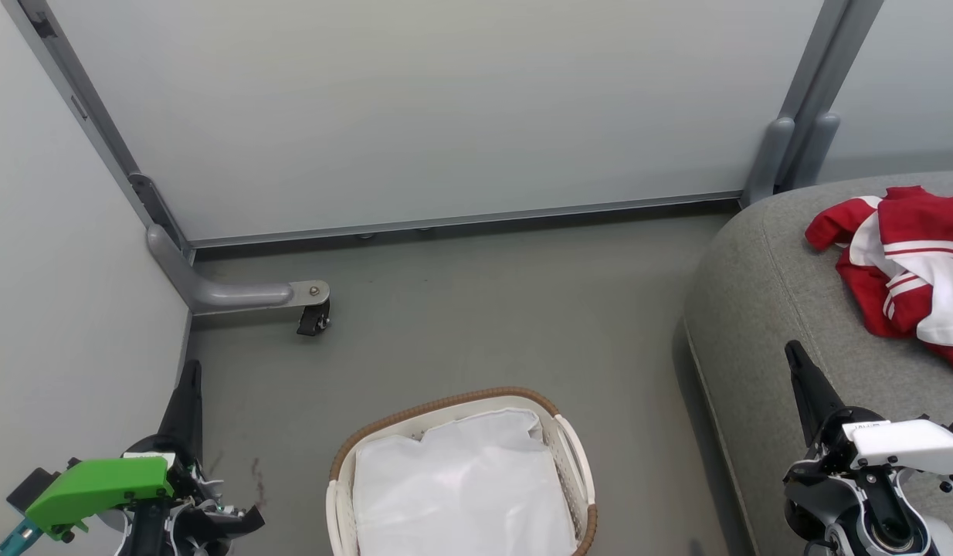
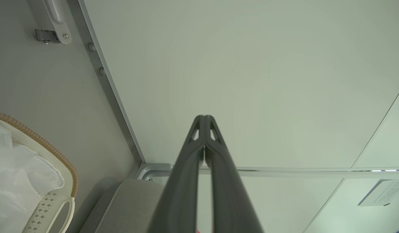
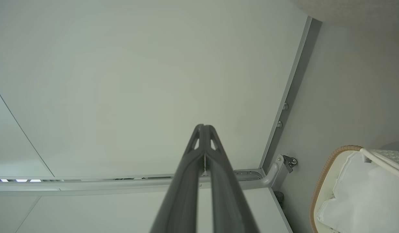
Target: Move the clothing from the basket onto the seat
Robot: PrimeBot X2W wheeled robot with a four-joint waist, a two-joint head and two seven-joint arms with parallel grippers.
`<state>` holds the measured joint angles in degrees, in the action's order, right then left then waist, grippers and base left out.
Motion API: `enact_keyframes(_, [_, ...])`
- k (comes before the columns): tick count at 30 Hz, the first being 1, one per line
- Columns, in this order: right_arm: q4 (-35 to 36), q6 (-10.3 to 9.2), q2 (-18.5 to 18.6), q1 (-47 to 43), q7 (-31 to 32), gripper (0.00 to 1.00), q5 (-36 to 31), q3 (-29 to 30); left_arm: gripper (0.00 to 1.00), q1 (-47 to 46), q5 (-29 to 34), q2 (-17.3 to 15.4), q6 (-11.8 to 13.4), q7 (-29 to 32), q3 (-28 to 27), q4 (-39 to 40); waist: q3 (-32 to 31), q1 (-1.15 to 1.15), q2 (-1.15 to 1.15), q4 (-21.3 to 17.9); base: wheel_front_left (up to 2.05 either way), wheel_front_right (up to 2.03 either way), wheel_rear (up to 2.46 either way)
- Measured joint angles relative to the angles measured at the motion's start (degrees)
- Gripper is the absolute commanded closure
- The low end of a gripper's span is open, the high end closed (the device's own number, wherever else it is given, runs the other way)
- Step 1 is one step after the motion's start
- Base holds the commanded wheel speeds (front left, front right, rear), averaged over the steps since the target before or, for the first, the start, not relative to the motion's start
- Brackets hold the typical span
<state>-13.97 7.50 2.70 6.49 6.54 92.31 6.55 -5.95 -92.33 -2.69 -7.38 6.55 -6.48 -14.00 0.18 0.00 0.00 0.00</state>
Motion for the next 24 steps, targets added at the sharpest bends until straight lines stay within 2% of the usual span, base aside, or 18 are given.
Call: enact_keyframes(24, [0.0,0.0,0.0,0.0,0.0,1.0,0.0,0.0,1.0,0.0,0.0,0.0,0.0,0.0,0.0,0.0,0.0,0.0,0.0,0.0,0.0,0.0,0.0])
